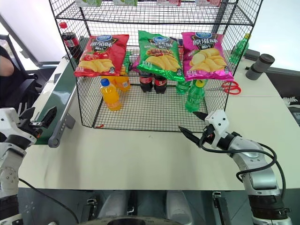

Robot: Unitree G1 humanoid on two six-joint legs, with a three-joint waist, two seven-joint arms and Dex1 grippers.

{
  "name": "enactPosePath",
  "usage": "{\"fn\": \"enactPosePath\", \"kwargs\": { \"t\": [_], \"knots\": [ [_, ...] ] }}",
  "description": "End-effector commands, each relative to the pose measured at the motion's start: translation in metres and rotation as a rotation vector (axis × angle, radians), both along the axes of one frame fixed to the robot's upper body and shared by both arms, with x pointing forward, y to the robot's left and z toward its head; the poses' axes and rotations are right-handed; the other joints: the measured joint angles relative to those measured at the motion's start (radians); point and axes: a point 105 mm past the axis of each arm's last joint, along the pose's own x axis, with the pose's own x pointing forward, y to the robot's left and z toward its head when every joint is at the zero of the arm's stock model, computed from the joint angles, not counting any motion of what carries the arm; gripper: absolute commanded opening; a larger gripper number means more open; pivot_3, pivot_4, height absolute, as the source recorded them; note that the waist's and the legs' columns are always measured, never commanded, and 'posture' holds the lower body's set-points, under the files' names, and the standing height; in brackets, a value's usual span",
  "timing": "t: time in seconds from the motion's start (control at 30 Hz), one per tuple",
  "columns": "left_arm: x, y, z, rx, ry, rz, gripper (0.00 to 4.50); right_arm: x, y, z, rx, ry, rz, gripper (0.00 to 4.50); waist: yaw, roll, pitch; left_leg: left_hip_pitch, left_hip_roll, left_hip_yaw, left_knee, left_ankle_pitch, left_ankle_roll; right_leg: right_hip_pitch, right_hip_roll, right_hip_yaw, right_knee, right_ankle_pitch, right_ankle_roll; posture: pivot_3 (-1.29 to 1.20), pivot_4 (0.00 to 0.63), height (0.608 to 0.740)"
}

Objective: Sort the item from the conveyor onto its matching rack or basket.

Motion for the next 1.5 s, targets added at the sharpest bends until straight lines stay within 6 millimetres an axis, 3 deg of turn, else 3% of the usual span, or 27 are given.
{"fn": "enactPosePath", "kwargs": {
  "t": [0.03, 0.43, 1.5],
  "knots": [
    [0.001, 0.014, 0.004, 0.072, -0.028, 0.099, 4.50, -0.001, 0.013, 0.016, 0.018, -0.067, 0.041, 4.44, 0.000, 0.000, 0.000, 0.000, 0.000, 0.000, 0.000, 0.000, 0.000, 0.000, 0.000, 0.000, 0.000, 0.000, 0.000, 0.00, 0.150, 0.740],
    [0.016, 0.009, -0.002, 0.106, -0.027, 0.084, 4.50, -0.014, 0.035, 0.015, 0.037, -0.061, 0.090, 4.44, -0.001, -0.002, -0.001, 0.000, 0.000, 0.000, 0.000, 0.000, 0.000, 0.000, -0.001, 0.000, 0.000, 0.000, 0.000, 0.00, 0.150, 0.740],
    [0.020, 0.013, 0.005, 0.134, -0.097, 0.123, 4.50, -0.011, 0.041, 0.011, 0.044, -0.058, 0.106, 4.44, -0.002, -0.002, -0.001, 0.000, 0.000, 0.000, 0.000, 0.000, 0.000, 0.000, -0.002, 0.000, 0.000, 0.000, 0.000, 0.00, 0.150, 0.740]
  ]
}}
